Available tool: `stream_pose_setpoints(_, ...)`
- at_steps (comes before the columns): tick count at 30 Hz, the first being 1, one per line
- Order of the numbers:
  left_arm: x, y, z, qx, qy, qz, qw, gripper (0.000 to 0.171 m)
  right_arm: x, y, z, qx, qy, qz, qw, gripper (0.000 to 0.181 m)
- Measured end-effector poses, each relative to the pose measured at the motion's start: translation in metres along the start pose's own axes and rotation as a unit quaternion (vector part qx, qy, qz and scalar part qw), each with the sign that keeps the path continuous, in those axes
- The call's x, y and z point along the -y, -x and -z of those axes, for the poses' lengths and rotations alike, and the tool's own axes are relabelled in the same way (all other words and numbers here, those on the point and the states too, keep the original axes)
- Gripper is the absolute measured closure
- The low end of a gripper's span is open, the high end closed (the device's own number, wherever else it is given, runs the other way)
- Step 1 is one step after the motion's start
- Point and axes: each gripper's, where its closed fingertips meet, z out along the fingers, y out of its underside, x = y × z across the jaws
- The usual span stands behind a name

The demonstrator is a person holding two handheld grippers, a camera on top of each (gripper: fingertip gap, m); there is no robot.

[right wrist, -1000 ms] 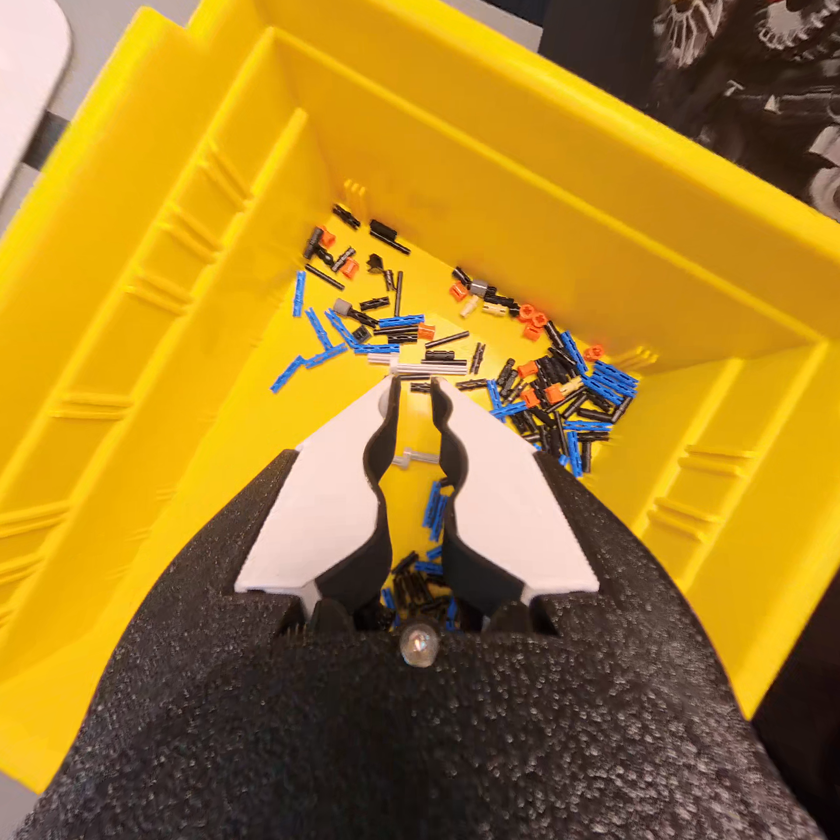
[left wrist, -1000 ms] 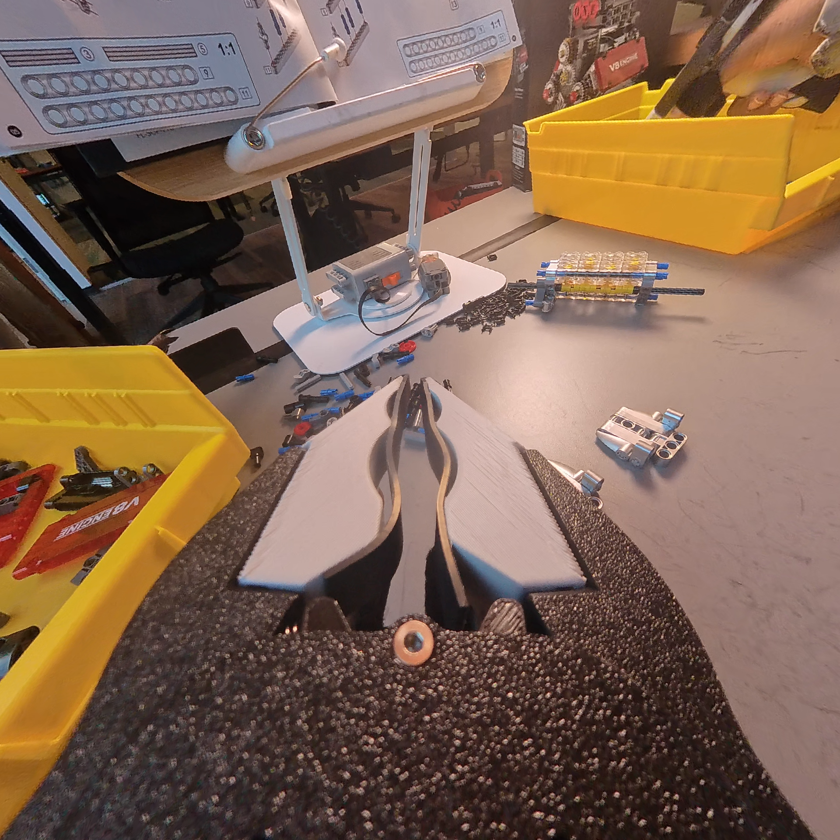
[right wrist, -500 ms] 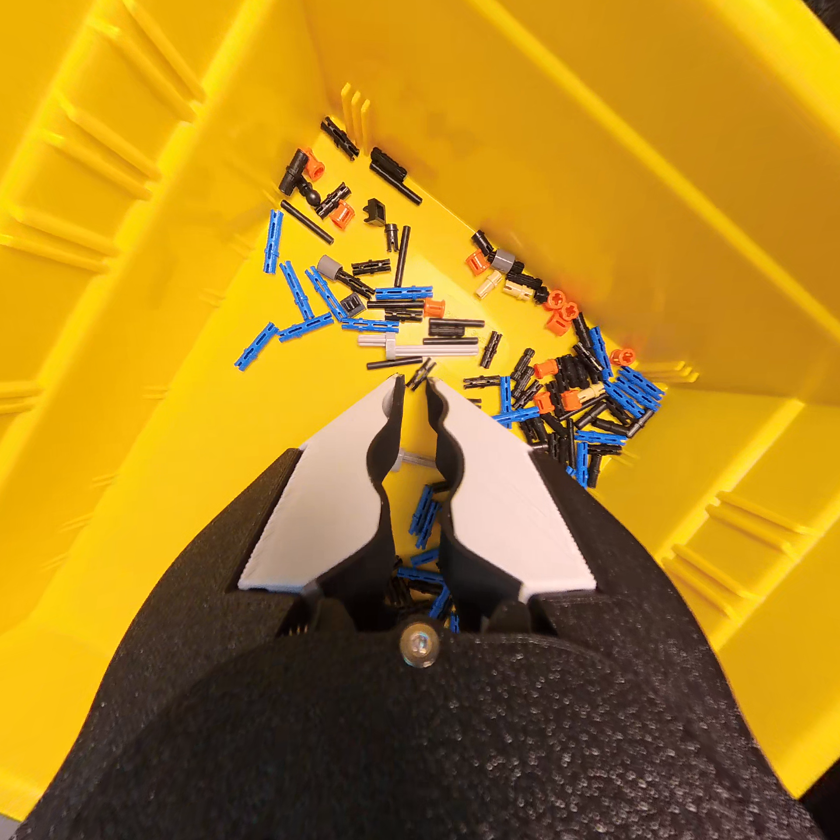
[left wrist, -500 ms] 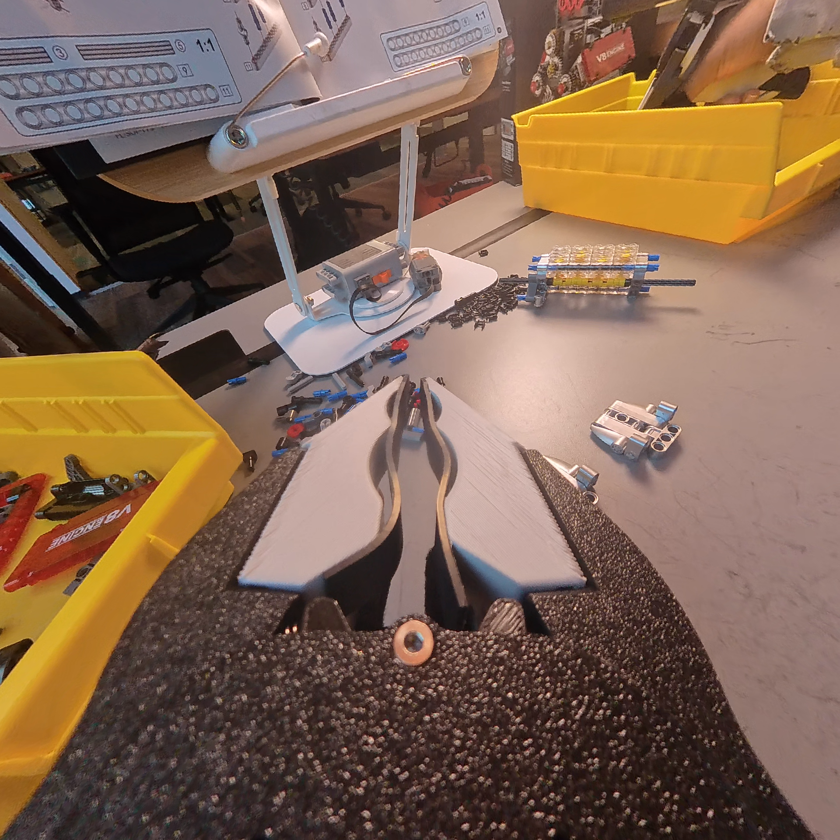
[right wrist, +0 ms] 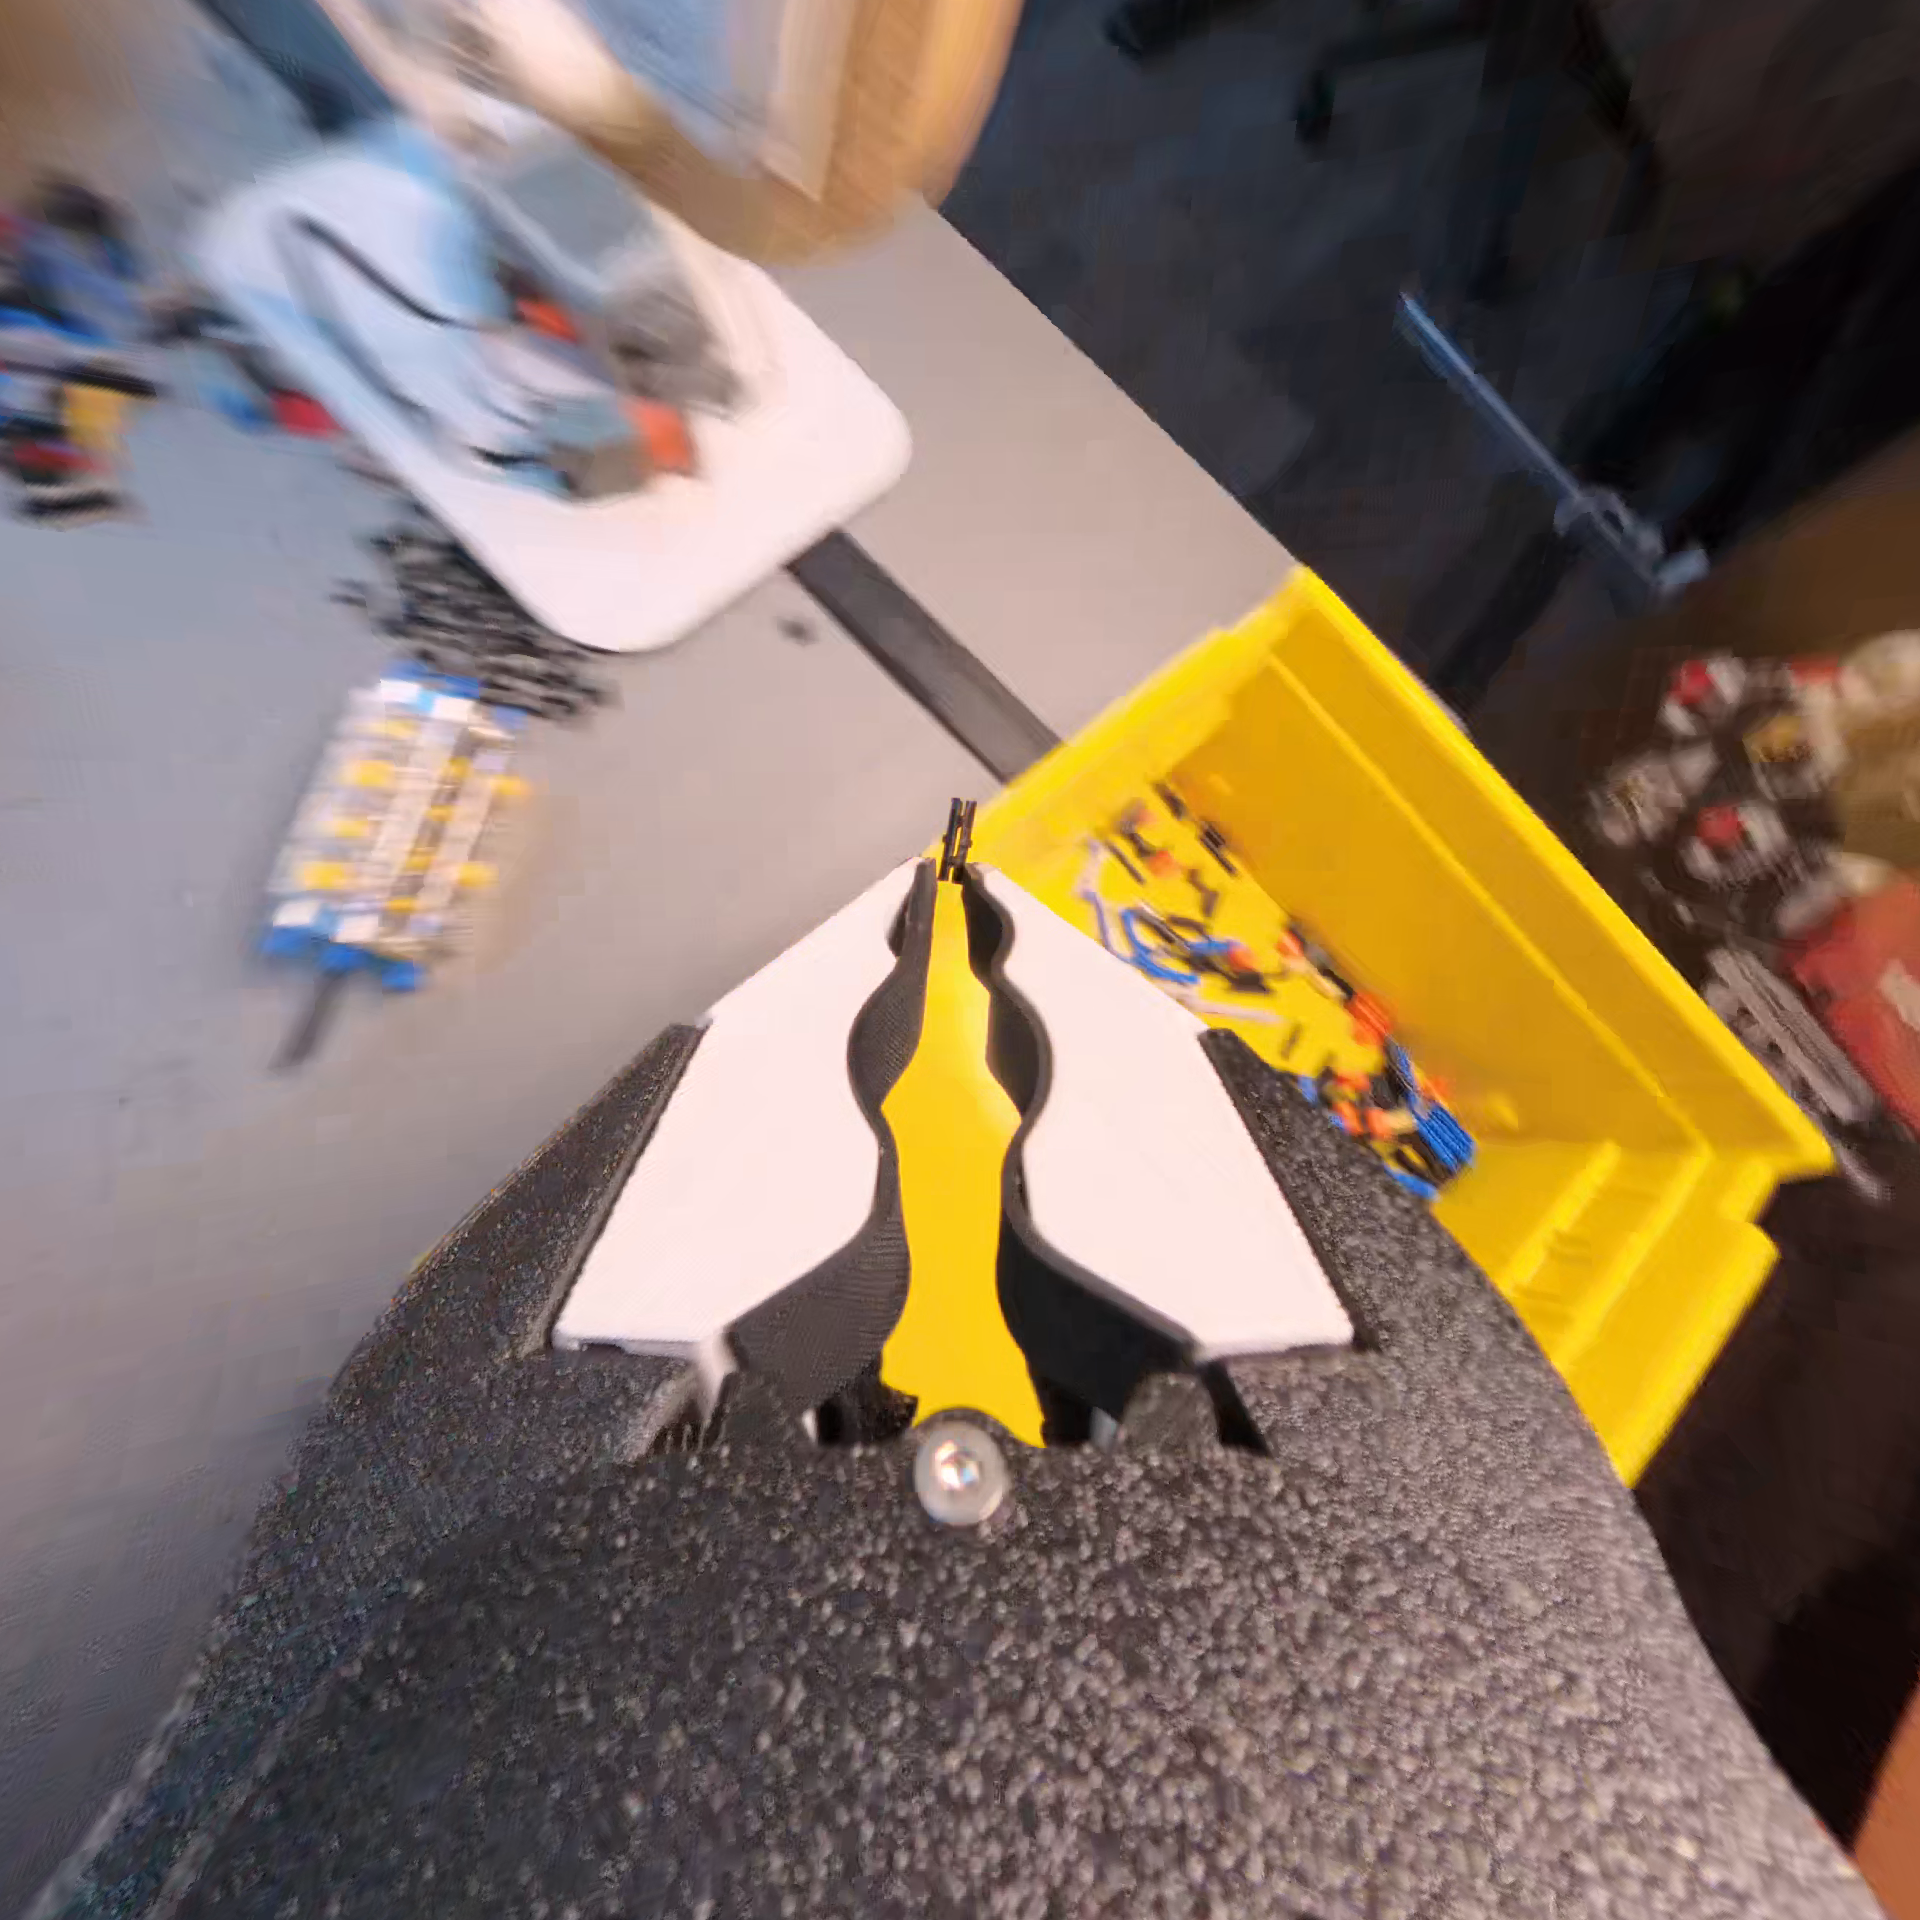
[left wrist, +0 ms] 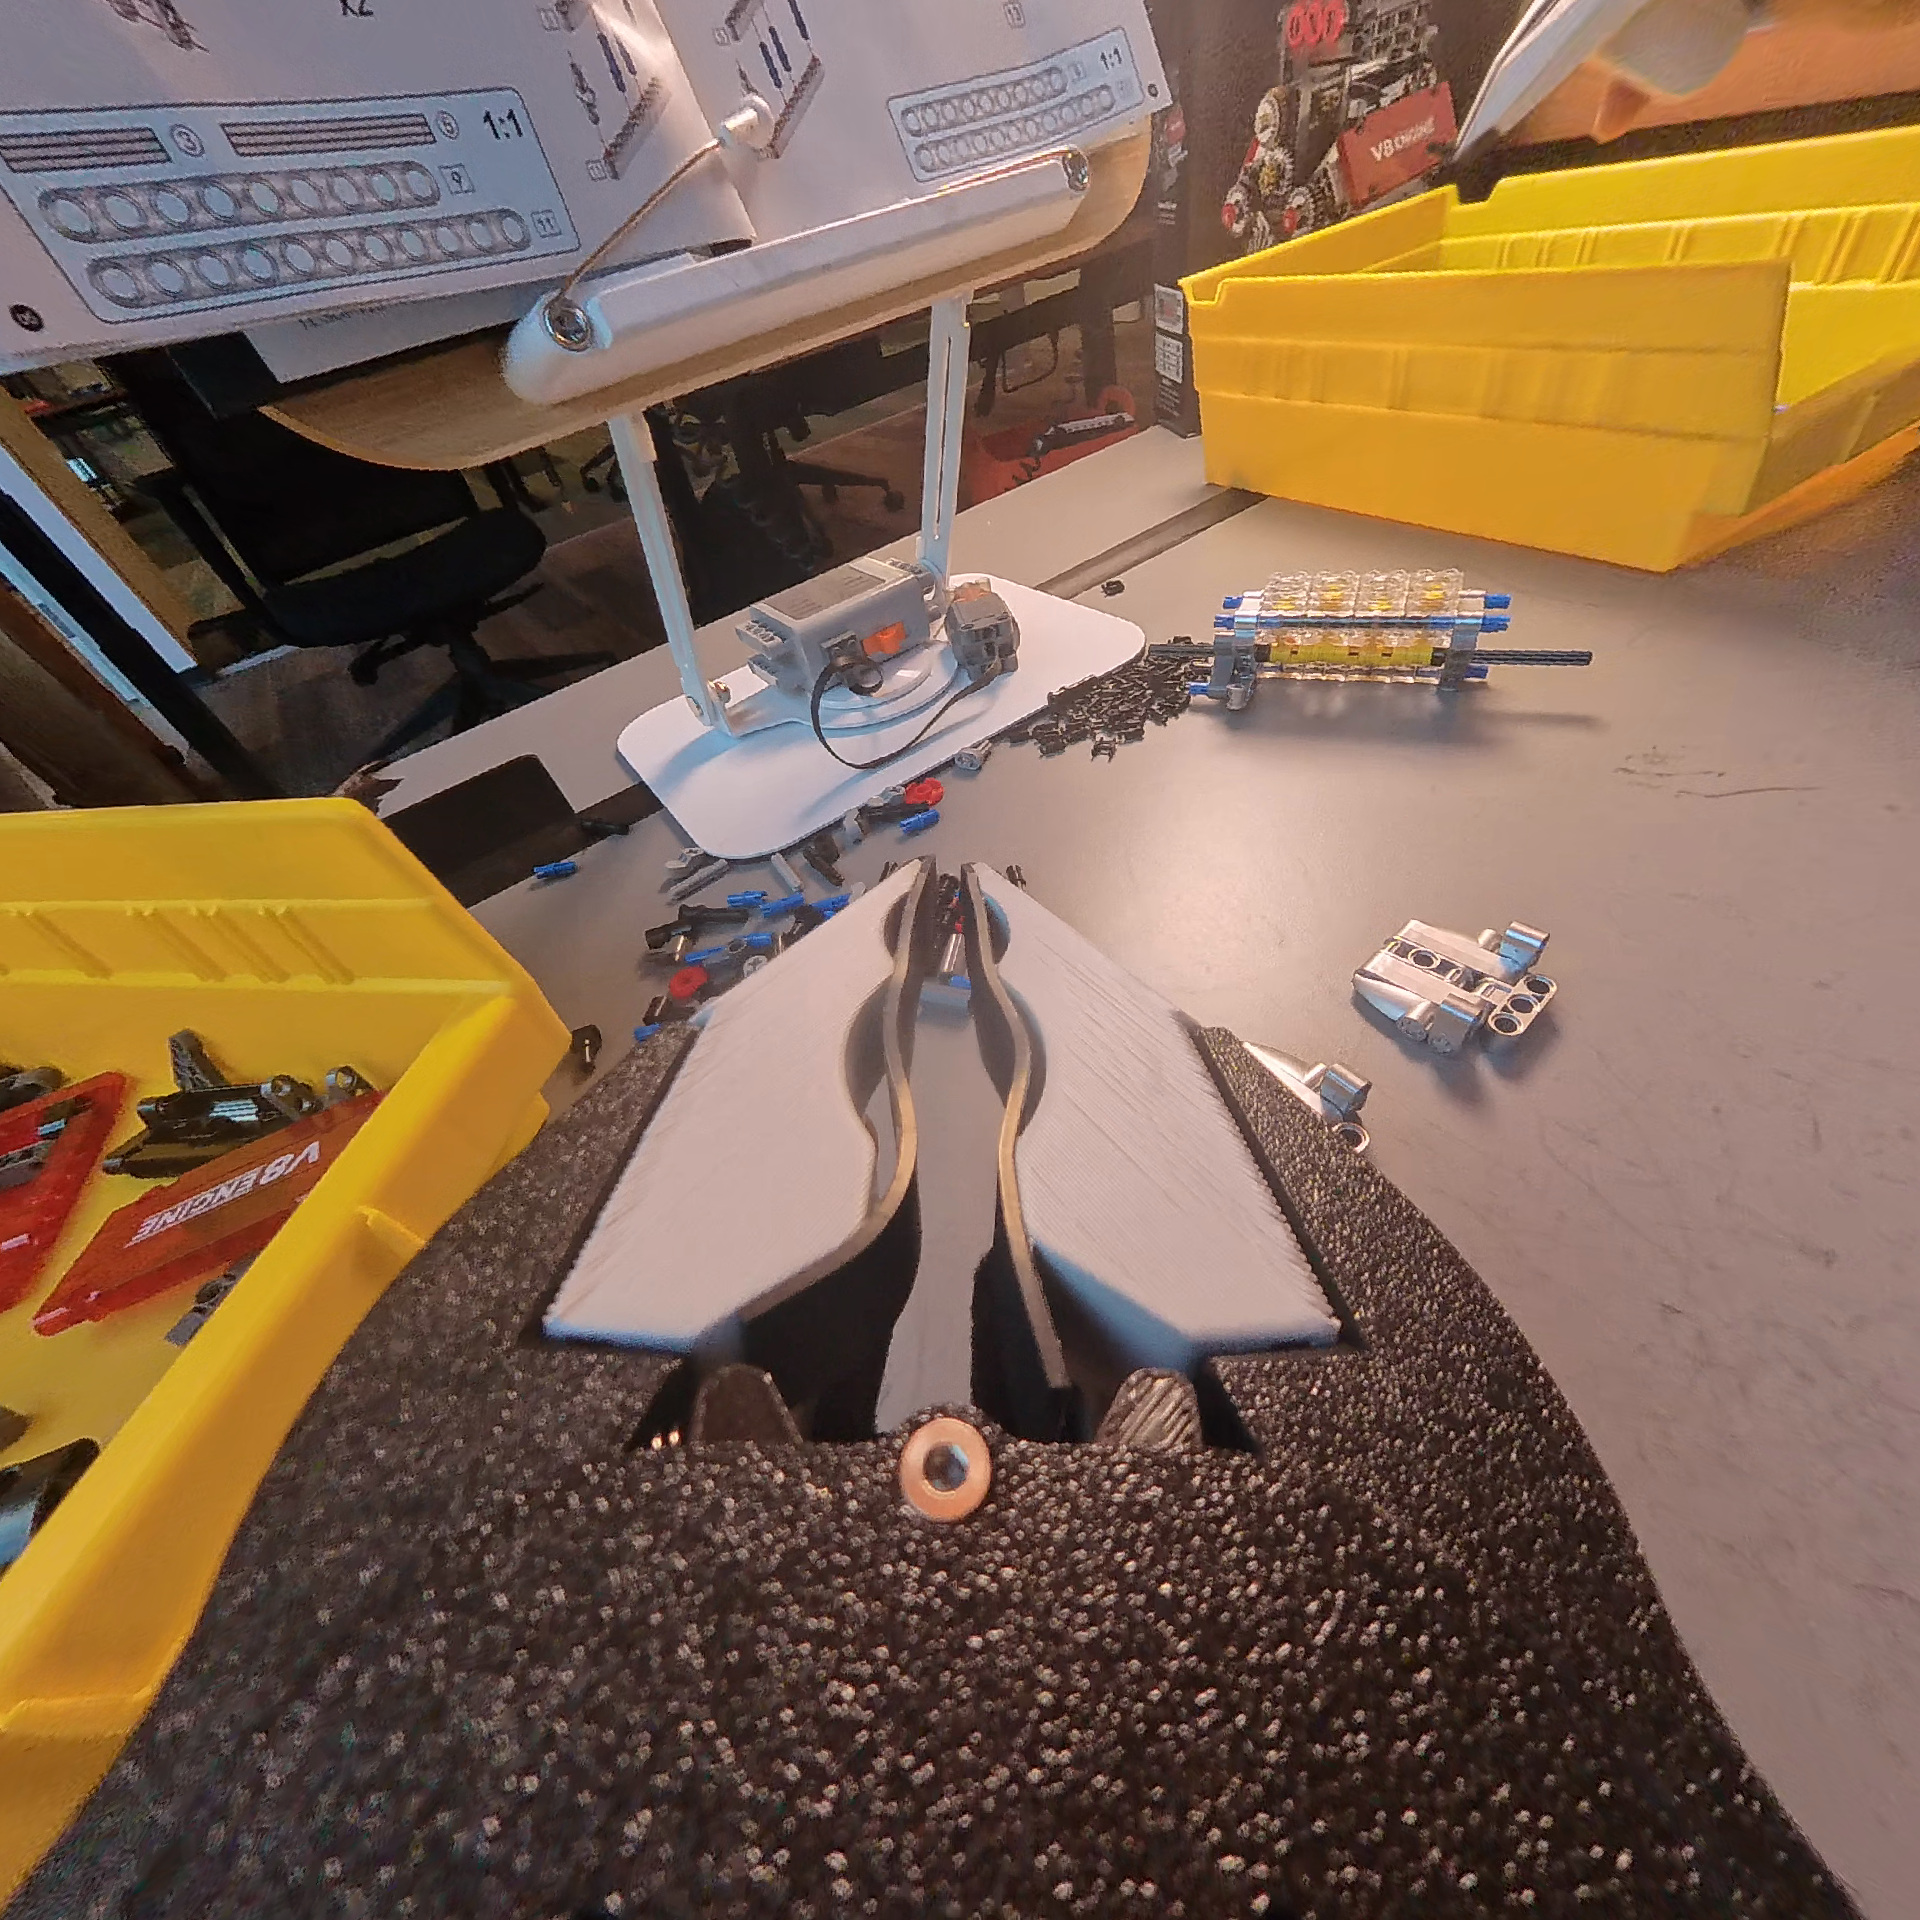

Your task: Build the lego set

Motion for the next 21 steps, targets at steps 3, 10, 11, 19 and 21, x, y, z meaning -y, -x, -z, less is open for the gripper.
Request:
stream_pose_setpoints(3,0.004,0.001,0.000,-0.001,-0.007,0.012,1.000,0.169,0.018,0.134,0.027,0.111,-0.028,0.092,0.989,0.177)
stream_pose_setpoints(10,0.007,-0.002,0.006,0.006,-0.009,-0.016,1.000,0.169,-0.071,0.342,-0.011,0.210,0.039,0.183,0.960,0.177)
stream_pose_setpoints(11,0.008,-0.001,0.007,0.009,-0.010,-0.022,1.000,0.169,-0.075,0.353,-0.014,0.208,0.038,0.192,0.958,0.177)
stream_pose_setpoints(19,0.013,0.000,0.011,0.012,-0.017,-0.027,0.999,0.169,-0.055,0.346,-0.006,0.176,0.007,0.194,0.965,0.155)
stream_pose_setpoints(21,0.014,0.000,0.011,0.012,-0.018,-0.027,0.999,0.169,-0.012,0.291,0.022,0.132,-0.056,0.143,0.979,0.155)
